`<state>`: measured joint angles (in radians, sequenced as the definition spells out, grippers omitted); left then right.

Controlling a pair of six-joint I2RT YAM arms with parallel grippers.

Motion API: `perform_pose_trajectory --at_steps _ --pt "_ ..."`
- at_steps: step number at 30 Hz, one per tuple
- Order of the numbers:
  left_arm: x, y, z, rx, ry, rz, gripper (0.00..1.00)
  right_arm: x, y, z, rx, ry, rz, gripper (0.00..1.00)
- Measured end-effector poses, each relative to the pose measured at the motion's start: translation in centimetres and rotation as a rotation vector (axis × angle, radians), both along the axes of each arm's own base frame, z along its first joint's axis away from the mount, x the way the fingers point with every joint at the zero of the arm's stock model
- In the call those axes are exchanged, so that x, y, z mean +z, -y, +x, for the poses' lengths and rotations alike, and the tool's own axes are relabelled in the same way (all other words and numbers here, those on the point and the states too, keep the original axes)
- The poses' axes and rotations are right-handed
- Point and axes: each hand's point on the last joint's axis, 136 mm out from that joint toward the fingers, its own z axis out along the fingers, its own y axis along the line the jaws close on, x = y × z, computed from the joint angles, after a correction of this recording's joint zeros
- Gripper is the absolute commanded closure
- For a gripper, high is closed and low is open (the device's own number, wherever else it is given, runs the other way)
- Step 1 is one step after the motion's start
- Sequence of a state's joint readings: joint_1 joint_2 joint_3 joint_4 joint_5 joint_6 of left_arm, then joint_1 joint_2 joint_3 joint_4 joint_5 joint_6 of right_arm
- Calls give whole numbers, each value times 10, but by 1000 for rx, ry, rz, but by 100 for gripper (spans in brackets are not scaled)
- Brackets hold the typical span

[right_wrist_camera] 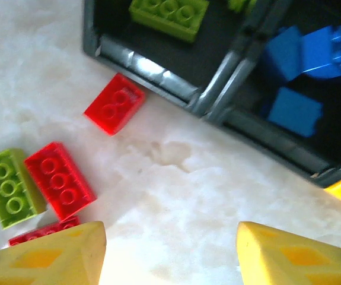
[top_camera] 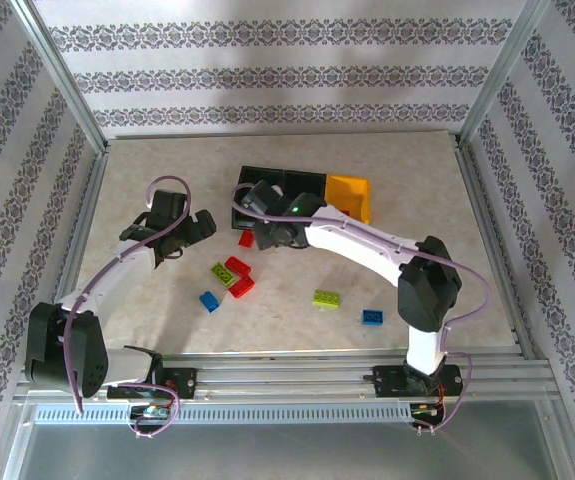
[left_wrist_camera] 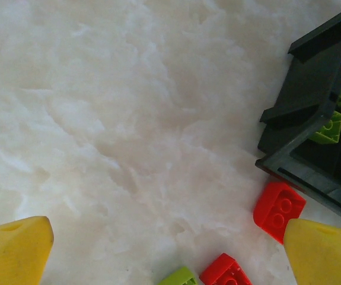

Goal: Sort the legos into containers by color
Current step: Pick up the lego from the bottom-center of the table.

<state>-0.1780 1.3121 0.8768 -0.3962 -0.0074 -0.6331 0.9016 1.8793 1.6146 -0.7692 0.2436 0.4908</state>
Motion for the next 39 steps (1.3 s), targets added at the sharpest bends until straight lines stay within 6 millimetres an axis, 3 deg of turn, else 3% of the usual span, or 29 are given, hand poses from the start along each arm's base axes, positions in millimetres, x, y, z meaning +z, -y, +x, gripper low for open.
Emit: perform_pose_trajectory --at_steps 7,13,17,26,34,39 --pt "-4 -4 -2 15 -11 -1 0 -45 -33 -29 58 -104 -27 20" --pt "-12 -7 -6 24 -31 -1 0 -68 -58 -49 104 -170 -27 2" --pt "-13 -8 -6 27 -32 -3 0 -77 -68 -58 132 -192 -30 2" --pt "-14 -9 -7 29 -35 -6 0 -83 -70 -62 143 -206 -33 2" --pt "-14 -10 -8 32 -38 -11 0 -106 -72 -71 171 -272 -52 7" --pt "-14 -10 -8 32 -38 -11 0 -111 -76 -74 186 -291 -44 10"
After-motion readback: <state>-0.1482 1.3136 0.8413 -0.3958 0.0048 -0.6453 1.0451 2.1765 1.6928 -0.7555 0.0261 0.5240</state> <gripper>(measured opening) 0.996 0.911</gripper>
